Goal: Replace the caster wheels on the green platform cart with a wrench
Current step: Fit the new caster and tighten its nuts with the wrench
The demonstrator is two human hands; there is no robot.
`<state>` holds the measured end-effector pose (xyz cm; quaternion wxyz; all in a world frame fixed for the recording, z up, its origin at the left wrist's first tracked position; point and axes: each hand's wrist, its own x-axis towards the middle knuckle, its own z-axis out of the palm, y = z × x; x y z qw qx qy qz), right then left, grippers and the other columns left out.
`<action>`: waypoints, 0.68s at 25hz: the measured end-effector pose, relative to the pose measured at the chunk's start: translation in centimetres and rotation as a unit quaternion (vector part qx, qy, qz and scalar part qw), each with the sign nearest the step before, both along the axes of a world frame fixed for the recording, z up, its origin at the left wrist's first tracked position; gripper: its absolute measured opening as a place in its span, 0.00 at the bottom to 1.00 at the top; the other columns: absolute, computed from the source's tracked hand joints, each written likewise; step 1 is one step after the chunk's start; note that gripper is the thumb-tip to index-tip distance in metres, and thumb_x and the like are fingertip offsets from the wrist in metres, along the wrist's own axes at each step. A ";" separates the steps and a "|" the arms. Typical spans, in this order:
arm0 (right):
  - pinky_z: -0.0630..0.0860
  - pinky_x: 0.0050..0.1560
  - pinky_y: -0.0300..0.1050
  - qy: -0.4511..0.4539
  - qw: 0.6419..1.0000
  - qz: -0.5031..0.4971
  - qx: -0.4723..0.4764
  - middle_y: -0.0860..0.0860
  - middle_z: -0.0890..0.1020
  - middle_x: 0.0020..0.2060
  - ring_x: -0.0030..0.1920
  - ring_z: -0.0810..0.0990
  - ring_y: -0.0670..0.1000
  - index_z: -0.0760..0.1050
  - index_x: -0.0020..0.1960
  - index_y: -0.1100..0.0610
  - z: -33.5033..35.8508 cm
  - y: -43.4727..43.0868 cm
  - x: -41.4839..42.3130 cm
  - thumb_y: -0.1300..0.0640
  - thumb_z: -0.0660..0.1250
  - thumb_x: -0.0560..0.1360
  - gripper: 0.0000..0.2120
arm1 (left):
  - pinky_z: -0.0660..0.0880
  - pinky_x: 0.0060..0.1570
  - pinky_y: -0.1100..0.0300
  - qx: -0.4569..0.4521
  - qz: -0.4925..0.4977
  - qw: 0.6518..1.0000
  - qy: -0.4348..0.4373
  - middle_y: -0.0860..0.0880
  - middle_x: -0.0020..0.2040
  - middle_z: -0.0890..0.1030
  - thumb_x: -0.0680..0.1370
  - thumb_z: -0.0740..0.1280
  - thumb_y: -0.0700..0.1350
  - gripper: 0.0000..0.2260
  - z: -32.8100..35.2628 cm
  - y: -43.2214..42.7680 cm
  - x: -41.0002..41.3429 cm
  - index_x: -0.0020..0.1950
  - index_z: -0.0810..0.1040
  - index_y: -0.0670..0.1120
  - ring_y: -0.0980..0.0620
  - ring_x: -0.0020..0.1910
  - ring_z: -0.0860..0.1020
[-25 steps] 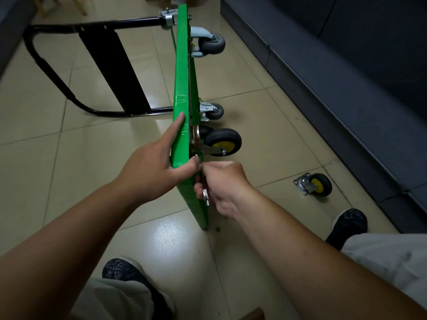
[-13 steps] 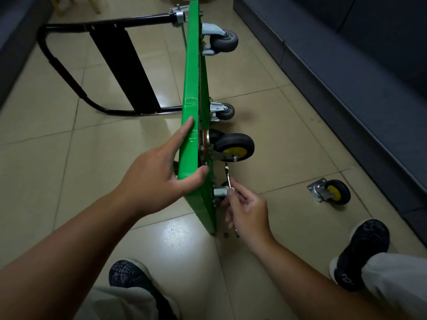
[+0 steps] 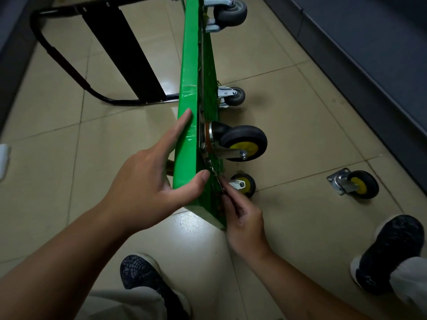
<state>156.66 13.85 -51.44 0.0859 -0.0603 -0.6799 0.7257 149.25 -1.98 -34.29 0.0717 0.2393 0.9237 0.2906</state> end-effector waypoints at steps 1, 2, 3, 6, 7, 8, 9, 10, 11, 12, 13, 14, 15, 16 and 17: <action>0.73 0.70 0.54 0.010 1.000 0.001 0.002 0.45 0.78 0.67 0.71 0.74 0.50 0.72 0.74 0.53 0.1 0.0 -0.2 0.63 0.59 0.84 0.19 | 0.84 0.39 0.51 0.001 0.000 1.000 0.001 0.67 0.58 0.71 0.71 0.61 0.71 0.41 0.0 0.0 0.0 0.80 0.47 0.68 0.46 0.45 0.84; 0.73 0.69 0.52 0.020 1.000 0.002 0.007 0.46 0.79 0.66 0.70 0.75 0.50 0.72 0.74 0.55 0.2 0.0 -0.4 0.65 0.59 0.84 0.20 | 0.84 0.39 0.52 0.000 0.000 1.000 0.000 0.69 0.57 0.70 0.71 0.61 0.71 0.41 0.0 0.0 0.0 0.80 0.47 0.68 0.47 0.44 0.84; 0.74 0.68 0.49 0.031 0.999 0.004 0.016 0.48 0.79 0.65 0.69 0.76 0.49 0.72 0.73 0.57 0.2 0.1 -0.8 0.66 0.59 0.83 0.20 | 0.83 0.38 0.53 -0.001 0.001 1.000 0.001 0.70 0.57 0.70 0.71 0.62 0.71 0.41 0.0 0.0 0.0 0.80 0.47 0.68 0.47 0.44 0.84; 0.75 0.63 0.42 0.065 0.994 0.021 0.079 0.54 0.81 0.60 0.62 0.79 0.49 0.71 0.74 0.60 0.1 0.5 -1.8 0.69 0.61 0.82 0.20 | 0.83 0.39 0.53 0.002 0.008 1.000 0.003 0.62 0.57 0.75 0.71 0.62 0.70 0.40 -0.2 -0.2 0.0 0.80 0.48 0.68 0.46 0.44 0.84; 0.75 0.62 0.41 0.074 0.992 0.030 0.094 0.56 0.81 0.58 0.60 0.79 0.49 0.70 0.74 0.61 -0.1 0.8 -2.1 0.69 0.61 0.82 0.20 | 0.83 0.39 0.53 0.004 0.010 1.000 0.005 0.60 0.57 0.75 0.71 0.61 0.70 0.40 -0.3 -0.2 0.0 0.80 0.48 0.68 0.46 0.44 0.84; 0.75 0.61 0.41 0.076 0.991 0.033 0.102 0.56 0.81 0.58 0.60 0.79 0.49 0.70 0.74 0.61 -0.1 0.9 -2.3 0.68 0.61 0.82 0.20 | 0.83 0.39 0.52 0.006 0.010 1.000 0.006 0.59 0.56 0.76 0.71 0.61 0.69 0.40 -0.5 -0.1 0.0 0.80 0.48 0.68 0.46 0.44 0.84; 0.75 0.61 0.41 0.072 0.992 0.036 0.102 0.56 0.81 0.58 0.60 0.80 0.49 0.71 0.74 0.60 -0.1 1.0 -2.4 0.67 0.62 0.82 0.20 | 0.83 0.39 0.51 0.008 0.010 1.000 0.007 0.58 0.56 0.77 0.72 0.61 0.69 0.40 -0.6 -0.1 0.0 0.80 0.48 0.67 0.46 0.43 0.84; 0.75 0.63 0.42 0.063 0.993 0.036 0.094 0.54 0.81 0.59 0.62 0.79 0.49 0.71 0.74 0.60 0.1 1.0 -2.3 0.66 0.62 0.82 0.20 | 0.83 0.38 0.50 0.009 0.010 1.000 0.008 0.56 0.56 0.78 0.72 0.61 0.69 0.40 -0.6 0.0 0.0 0.80 0.48 0.67 0.46 0.43 0.84; 0.75 0.64 0.43 0.050 0.995 0.039 0.073 0.52 0.82 0.61 0.64 0.79 0.49 0.72 0.73 0.59 0.6 0.8 -2.1 0.65 0.62 0.83 0.19 | 0.83 0.37 0.49 0.009 0.011 1.000 0.009 0.54 0.55 0.80 0.72 0.61 0.69 0.40 -0.6 0.0 0.1 0.80 0.47 0.67 0.45 0.42 0.84; 0.75 0.65 0.45 0.026 0.998 0.041 0.039 0.49 0.82 0.62 0.64 0.80 0.49 0.73 0.72 0.59 1.5 0.7 -1.9 0.65 0.62 0.83 0.18 | 0.82 0.37 0.48 0.008 0.014 1.000 0.010 0.51 0.54 0.82 0.72 0.61 0.69 0.40 -0.6 0.0 0.1 0.80 0.47 0.67 0.45 0.41 0.84; 0.78 0.62 0.45 -0.010 0.999 0.046 -0.005 0.48 0.84 0.59 0.61 0.82 0.48 0.75 0.70 0.59 2.7 0.6 -1.8 0.64 0.63 0.82 0.17 | 0.82 0.37 0.48 0.005 0.017 1.000 0.011 0.48 0.53 0.83 0.72 0.60 0.69 0.40 -0.6 0.0 0.2 0.80 0.47 0.67 0.46 0.40 0.83; 0.81 0.52 0.42 -0.051 0.997 0.043 -0.043 0.47 0.86 0.53 0.53 0.85 0.48 0.79 0.67 0.59 4.1 0.6 -1.9 0.63 0.64 0.82 0.14 | 0.81 0.37 0.49 -0.001 0.021 1.000 0.014 0.48 0.50 0.83 0.71 0.60 0.70 0.40 -0.6 -0.1 0.2 0.80 0.47 0.68 0.48 0.39 0.83; 0.81 0.39 0.41 -0.093 0.993 0.037 -0.069 0.48 0.86 0.43 0.40 0.85 0.47 0.82 0.62 0.58 5.7 0.5 -2.1 0.62 0.65 0.82 0.11 | 0.80 0.35 0.52 -0.006 0.023 0.999 0.020 0.50 0.47 0.83 0.71 0.59 0.70 0.40 -0.6 -0.2 0.1 0.80 0.47 0.67 0.51 0.37 0.81; 0.76 0.29 0.40 -0.139 0.986 0.029 -0.083 0.50 0.84 0.34 0.30 0.80 0.48 0.84 0.57 0.57 7.1 0.4 -2.4 0.61 0.66 0.82 0.09 | 0.77 0.33 0.57 -0.014 0.025 0.999 0.027 0.53 0.43 0.81 0.71 0.58 0.70 0.40 -0.7 -0.3 0.0 0.80 0.46 0.67 0.55 0.34 0.80; 0.72 0.25 0.39 -0.190 0.977 0.018 -0.097 0.52 0.81 0.30 0.25 0.76 0.49 0.84 0.53 0.57 8.3 0.3 -2.9 0.59 0.66 0.81 0.07 | 0.75 0.32 0.60 -0.020 0.025 0.999 0.030 0.56 0.41 0.79 0.71 0.57 0.71 0.40 -0.7 -0.3 0.0 0.80 0.46 0.67 0.58 0.33 0.78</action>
